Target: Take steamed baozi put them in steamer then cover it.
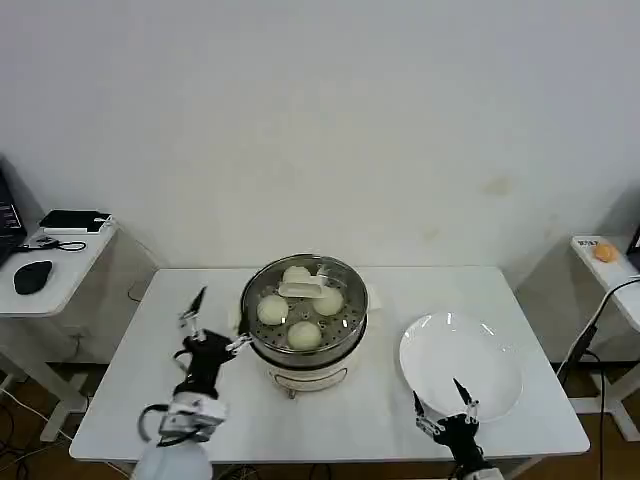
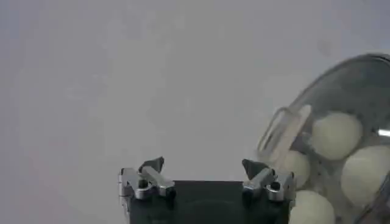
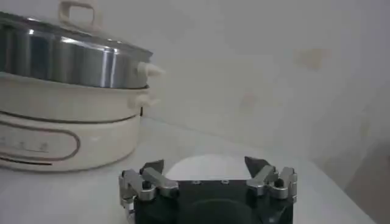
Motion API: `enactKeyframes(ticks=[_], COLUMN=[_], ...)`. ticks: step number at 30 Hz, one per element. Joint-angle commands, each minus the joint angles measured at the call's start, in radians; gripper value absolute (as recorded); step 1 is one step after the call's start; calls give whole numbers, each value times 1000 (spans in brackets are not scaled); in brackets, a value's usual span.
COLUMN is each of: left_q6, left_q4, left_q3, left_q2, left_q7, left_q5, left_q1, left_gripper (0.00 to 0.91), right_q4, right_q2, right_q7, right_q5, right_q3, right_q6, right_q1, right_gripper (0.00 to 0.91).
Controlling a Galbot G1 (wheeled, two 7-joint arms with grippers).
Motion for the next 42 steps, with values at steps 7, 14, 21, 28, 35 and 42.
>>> enactKeyframes(ticks=[7,14,21,28,35,42], left_q6=[-192,-213,-237,-229,-235,-209], left_q4=[15,8,22,30,36,16], left_q3=[-196,-167,-161,-161,-163,-159], left_q2=[-32,-42,-39,-39,-43,-28], left_q7=[-146,-127,-96,-91,-92,-88], left_q5=[-602,-563,-561,-550,-514,-519], left_q1=[378,405,399,400,397,402], left_gripper=[907,907,907,907,907,907], right_q4=[112,175,181,191,201,211], right_q2=[-65,-65,-57,-60,-62,-65], right_q7=[-18,-13,-12,-3,25,33], right_q5=[168,167,144,163,175,187], right_q3=[-27,-20,-24,-28,-42,-51], right_q6=[-98,-111,-108,-133,-176,-187], right_q1=[-75,-108,-121,-115,-119,-136], right_gripper=[907,907,907,907,907,907])
